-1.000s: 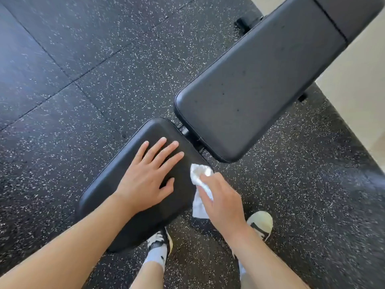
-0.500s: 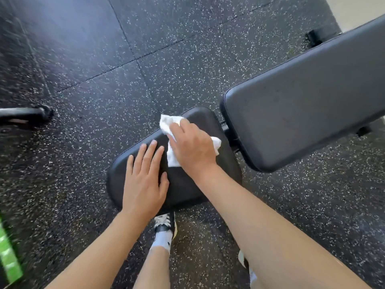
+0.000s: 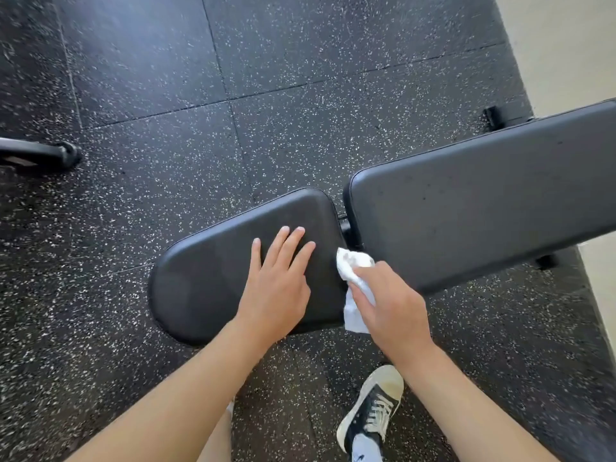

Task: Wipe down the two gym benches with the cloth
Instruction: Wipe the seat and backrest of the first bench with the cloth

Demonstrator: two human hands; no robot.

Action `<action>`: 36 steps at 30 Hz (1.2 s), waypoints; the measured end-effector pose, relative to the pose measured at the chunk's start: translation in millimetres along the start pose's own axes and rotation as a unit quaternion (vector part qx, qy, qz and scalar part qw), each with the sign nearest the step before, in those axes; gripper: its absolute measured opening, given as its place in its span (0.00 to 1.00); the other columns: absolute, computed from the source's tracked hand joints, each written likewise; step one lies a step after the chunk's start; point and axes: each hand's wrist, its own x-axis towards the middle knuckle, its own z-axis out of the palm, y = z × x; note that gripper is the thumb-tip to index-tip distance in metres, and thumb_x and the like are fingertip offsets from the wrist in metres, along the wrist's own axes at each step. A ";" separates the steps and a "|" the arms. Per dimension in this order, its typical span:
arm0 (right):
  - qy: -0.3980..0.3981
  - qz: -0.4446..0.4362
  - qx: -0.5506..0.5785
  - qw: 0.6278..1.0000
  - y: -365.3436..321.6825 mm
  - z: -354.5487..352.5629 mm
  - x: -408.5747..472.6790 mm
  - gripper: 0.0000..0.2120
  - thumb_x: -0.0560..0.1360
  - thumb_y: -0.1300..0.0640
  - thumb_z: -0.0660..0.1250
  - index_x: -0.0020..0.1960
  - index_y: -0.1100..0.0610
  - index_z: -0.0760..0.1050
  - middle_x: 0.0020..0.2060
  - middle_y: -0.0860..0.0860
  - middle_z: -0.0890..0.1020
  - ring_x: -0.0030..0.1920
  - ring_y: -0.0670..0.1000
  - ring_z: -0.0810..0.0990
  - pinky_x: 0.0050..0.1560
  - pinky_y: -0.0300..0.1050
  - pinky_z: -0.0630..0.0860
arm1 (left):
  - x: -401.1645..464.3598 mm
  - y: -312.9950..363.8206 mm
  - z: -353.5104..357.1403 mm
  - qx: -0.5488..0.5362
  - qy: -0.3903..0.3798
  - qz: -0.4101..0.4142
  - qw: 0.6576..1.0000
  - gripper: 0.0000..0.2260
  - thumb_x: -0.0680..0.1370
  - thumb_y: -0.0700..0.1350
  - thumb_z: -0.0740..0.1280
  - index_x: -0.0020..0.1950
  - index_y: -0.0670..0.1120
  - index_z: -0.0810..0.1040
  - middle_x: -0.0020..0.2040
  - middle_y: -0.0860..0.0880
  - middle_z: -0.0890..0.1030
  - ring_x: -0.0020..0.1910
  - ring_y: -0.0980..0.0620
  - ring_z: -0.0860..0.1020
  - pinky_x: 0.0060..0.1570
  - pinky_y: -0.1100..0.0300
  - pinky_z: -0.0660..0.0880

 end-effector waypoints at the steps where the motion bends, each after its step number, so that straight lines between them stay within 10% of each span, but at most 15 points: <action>1: 0.006 0.021 0.019 1.000 5.0 -5.6 -3.5 0.09 0.82 0.49 0.64 0.57 0.52 0.78 0.42 0.46 0.73 0.37 0.49 0.74 0.32 0.42 0.73 | 13.2 5.9 0.9 -0.010 0.005 0.013 1.000 0.26 0.79 0.41 0.67 0.79 0.44 0.71 0.83 0.43 0.65 0.84 0.40 0.60 0.78 0.30 0.59; 8: 0.036 0.135 0.048 0.989 48.8 -25.1 -17.6 0.10 0.82 0.43 0.61 0.60 0.46 0.75 0.43 0.42 0.70 0.37 0.46 0.72 0.32 0.35 0.69 | 100.0 52.0 16.7 -0.007 0.030 0.033 0.999 0.28 0.83 0.45 0.61 0.84 0.44 0.62 0.85 0.44 0.60 0.85 0.43 0.56 0.81 0.35 0.52; 25: 0.150 0.047 -0.025 0.987 51.1 30.9 169.9 0.12 0.80 0.47 0.67 0.47 0.56 0.79 0.42 0.52 0.78 0.39 0.54 0.78 0.31 0.50 0.73 | 115.1 48.1 42.6 0.038 0.108 -0.003 0.993 0.32 0.74 0.46 0.61 0.79 0.38 0.67 0.72 0.42 0.75 0.74 0.42 0.71 0.83 0.44 0.52; 36: 0.051 -0.091 0.002 0.995 93.9 8.1 6.4 0.07 0.81 0.55 0.68 0.55 0.57 0.82 0.40 0.49 0.71 0.36 0.52 0.68 0.33 0.51 0.71 | 115.2 51.2 42.9 0.049 0.109 -0.005 0.993 0.34 0.72 0.45 0.60 0.79 0.38 0.68 0.71 0.42 0.76 0.72 0.40 0.73 0.82 0.41 0.56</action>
